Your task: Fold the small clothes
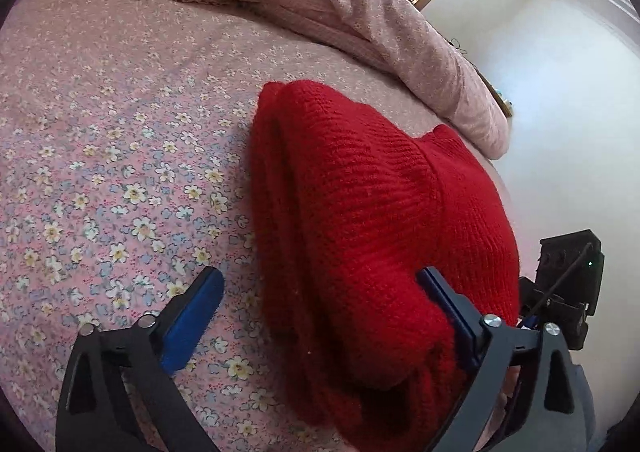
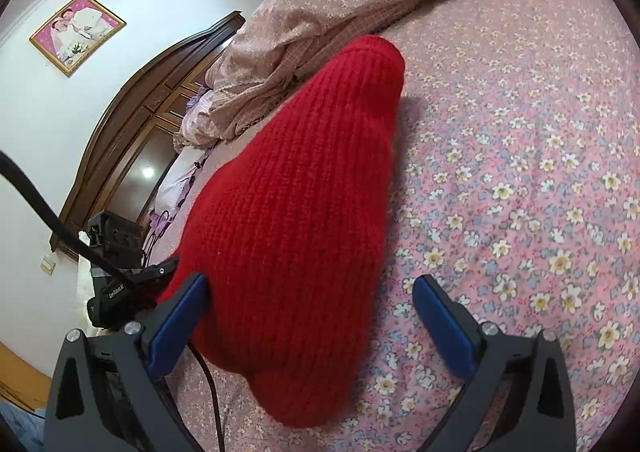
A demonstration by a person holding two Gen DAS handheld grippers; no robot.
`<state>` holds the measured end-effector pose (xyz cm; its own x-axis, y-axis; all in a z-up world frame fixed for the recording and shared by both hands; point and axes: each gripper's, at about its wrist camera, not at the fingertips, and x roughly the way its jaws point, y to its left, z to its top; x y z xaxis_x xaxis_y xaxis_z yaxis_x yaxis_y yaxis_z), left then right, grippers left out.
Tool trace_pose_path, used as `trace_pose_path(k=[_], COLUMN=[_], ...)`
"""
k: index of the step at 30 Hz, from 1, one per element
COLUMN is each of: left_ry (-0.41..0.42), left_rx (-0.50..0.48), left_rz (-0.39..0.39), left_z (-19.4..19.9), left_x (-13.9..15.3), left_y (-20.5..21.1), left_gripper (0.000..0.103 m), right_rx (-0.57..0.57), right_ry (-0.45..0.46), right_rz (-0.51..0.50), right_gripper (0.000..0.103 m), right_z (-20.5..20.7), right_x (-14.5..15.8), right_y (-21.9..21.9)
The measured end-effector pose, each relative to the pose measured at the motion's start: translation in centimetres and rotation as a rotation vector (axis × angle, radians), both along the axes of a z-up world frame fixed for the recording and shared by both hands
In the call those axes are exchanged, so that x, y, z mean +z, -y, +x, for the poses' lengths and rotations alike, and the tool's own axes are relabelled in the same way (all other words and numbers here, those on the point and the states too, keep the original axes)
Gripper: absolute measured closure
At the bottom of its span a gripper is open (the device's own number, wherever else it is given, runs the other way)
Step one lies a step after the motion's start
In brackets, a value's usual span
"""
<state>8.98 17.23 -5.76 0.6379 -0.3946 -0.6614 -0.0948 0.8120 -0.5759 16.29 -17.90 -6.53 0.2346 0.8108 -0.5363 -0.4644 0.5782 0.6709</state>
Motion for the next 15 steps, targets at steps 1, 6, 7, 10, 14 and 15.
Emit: trace_pose_path(k=[1, 6, 7, 10, 14, 15], left_ry=[0.001, 0.011, 0.013, 0.015, 0.004, 0.001], left_rx=[-0.004, -0.090, -0.100, -0.125, -0.119, -0.108], left_rz=[-0.019, -0.112, -0.118, -0.128, -0.179, -0.205], left_z=[0.3, 2.5, 2.8, 2.8, 2.0, 1.8], left_x=[-0.2, -0.4, -0.3, -0.2, -0.3, -0.5], left_y=[-0.1, -0.1, 0.1, 0.0, -0.4, -0.5], left_gripper=[0.005, 0.005, 0.005, 0.005, 0.028, 0.030], right_rx=[0.003, 0.016, 0.018, 0.021, 0.022, 0.025], right_ry=[-0.004, -0.039, -0.062, -0.087, -0.069, -0.073], right_rz=[0.007, 0.038, 0.057, 0.087, 0.087, 0.079], right_gripper=[0.000, 0.000, 0.000, 0.000, 0.004, 0.005], right_z=[0.1, 0.9, 1.4, 2.1, 1.8, 1.8], right_x=[0.0, -0.2, -0.2, -0.5, -0.7, -0.7], right_y=[0.0, -0.6, -1.0, -2.0, -2.6, -2.6])
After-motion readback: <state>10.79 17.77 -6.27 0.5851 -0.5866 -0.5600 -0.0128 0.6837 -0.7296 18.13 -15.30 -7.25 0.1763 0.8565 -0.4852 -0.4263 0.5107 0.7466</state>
